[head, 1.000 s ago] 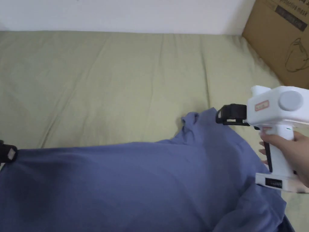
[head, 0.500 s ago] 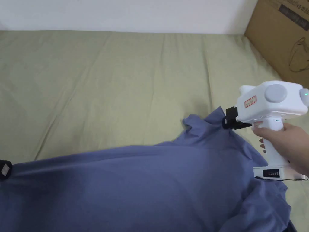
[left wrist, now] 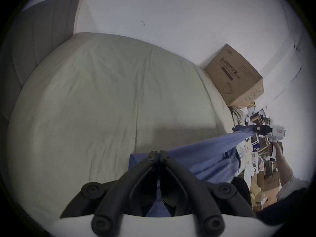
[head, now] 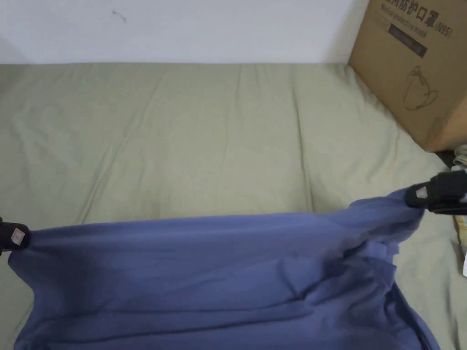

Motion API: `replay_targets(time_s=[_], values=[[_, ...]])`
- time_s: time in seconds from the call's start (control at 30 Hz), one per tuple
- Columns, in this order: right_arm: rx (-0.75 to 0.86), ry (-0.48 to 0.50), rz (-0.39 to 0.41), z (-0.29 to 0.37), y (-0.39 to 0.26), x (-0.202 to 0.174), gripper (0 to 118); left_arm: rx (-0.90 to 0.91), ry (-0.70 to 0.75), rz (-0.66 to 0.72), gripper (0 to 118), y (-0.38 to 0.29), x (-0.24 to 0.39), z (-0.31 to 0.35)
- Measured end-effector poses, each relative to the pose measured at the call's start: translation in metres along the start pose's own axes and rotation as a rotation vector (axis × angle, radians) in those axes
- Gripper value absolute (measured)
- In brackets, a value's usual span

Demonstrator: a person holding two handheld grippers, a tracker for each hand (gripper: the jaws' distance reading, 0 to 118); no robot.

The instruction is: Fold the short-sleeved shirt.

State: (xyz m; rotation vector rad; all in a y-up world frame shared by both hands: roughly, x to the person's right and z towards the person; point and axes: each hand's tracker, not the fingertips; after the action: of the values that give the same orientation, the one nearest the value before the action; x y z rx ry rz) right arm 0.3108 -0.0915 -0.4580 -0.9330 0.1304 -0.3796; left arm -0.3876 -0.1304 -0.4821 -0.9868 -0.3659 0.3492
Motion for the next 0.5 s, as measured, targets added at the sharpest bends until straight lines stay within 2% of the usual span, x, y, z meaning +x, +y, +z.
replay_targets(time_s=[0.13, 0.23, 0.33, 0.43, 0.47, 0.5], values=[[-0.098, -0.035, -0.005, 0.016, -0.068, 0.011, 0, -0.071, 0.012, -0.059, 0, -0.041, 0.000, 0.017], [-0.182, -0.051, -0.055, 0.009, -0.111, 0.023, 0, -0.100, 0.015, -0.056, 0, -0.074, -0.006, 0.020], [-0.206, -0.076, -0.079, -0.006, -0.140, 0.033, 0, -0.125, 0.006, -0.011, 0, -0.099, -0.015, 0.015], [-0.204, -0.088, -0.086, -0.019, -0.158, 0.035, 2, -0.109, 0.023, -0.022, 0, -0.111, -0.017, 0.009], [-0.197, -0.090, -0.091, -0.021, -0.160, 0.035, 4, -0.101, 0.028, -0.025, 0, -0.113, -0.018, 0.008], [-0.181, -0.100, -0.099, -0.022, -0.163, 0.034, 15, -0.094, 0.027, -0.021, 7, -0.114, -0.018, 0.008]])
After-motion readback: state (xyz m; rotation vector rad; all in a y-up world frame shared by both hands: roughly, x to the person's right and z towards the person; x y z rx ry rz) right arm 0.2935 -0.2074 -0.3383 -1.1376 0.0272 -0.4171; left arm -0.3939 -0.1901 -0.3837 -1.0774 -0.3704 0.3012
